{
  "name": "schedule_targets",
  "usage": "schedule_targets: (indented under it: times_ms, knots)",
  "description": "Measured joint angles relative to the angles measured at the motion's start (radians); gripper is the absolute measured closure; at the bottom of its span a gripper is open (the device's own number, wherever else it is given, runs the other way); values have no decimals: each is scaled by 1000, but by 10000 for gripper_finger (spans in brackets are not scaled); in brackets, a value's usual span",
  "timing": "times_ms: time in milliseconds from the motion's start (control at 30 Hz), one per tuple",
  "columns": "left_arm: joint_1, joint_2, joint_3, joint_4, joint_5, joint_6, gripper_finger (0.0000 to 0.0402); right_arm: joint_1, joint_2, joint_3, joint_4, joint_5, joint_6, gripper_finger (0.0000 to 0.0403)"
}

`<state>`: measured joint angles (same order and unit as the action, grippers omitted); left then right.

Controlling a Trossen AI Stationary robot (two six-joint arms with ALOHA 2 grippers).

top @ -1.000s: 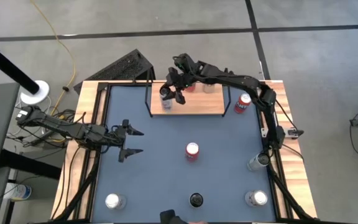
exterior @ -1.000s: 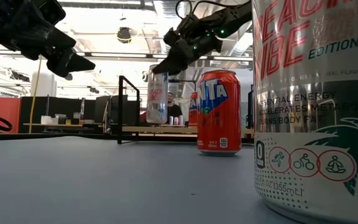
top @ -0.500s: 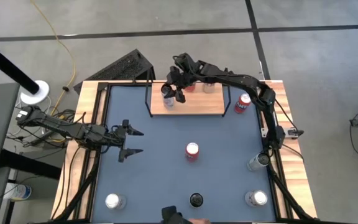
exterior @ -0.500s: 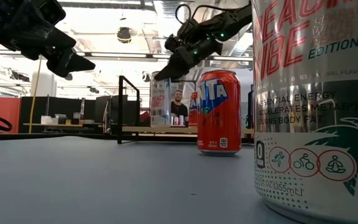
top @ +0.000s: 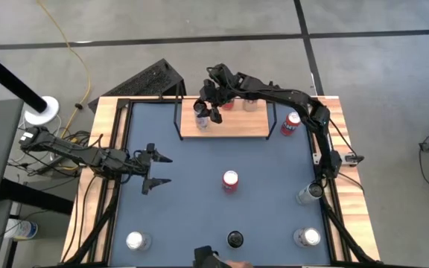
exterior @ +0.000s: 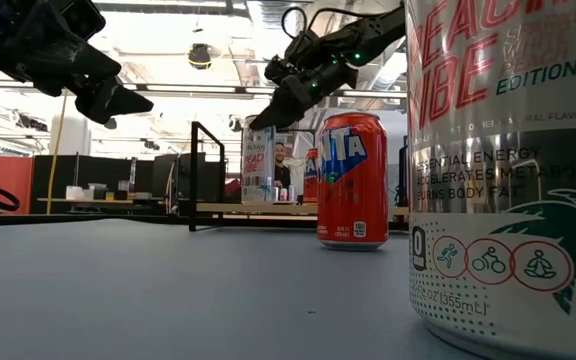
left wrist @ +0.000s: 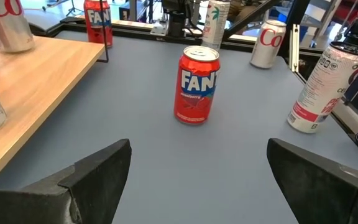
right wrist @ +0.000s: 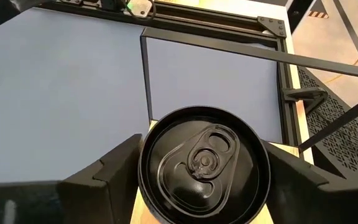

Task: Place canned beverage on shelf
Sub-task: Put the top left black soda can on the shelf

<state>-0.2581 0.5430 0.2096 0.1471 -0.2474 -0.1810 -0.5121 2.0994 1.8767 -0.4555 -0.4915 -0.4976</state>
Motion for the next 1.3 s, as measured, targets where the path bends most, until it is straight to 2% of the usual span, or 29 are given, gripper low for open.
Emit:
schedule_targets:
  times_ms: [167, 700, 833, 933, 1133, 1300]
  knots:
    - [0, 0, 0, 0, 0, 0, 38, 1, -2, 0, 15, 45, 0, 111]
    - [0, 0, 0, -1, 16, 1, 38, 2, -23, 20, 34, 48, 15, 110]
    - [0, 0, 0, -2, 16, 1, 38, 6, -27, 83, 25, 49, 68, 110]
    - [0, 0, 0, -2, 16, 1, 38, 13, -28, 116, 24, 63, 184, 110]
    - [0, 0, 0, -2, 21, 15, 38, 60, -28, 147, -61, 290, 265, 112]
    - [0, 0, 0, -6, 33, 19, 38, 111, -27, 149, -89, 412, 315, 112]
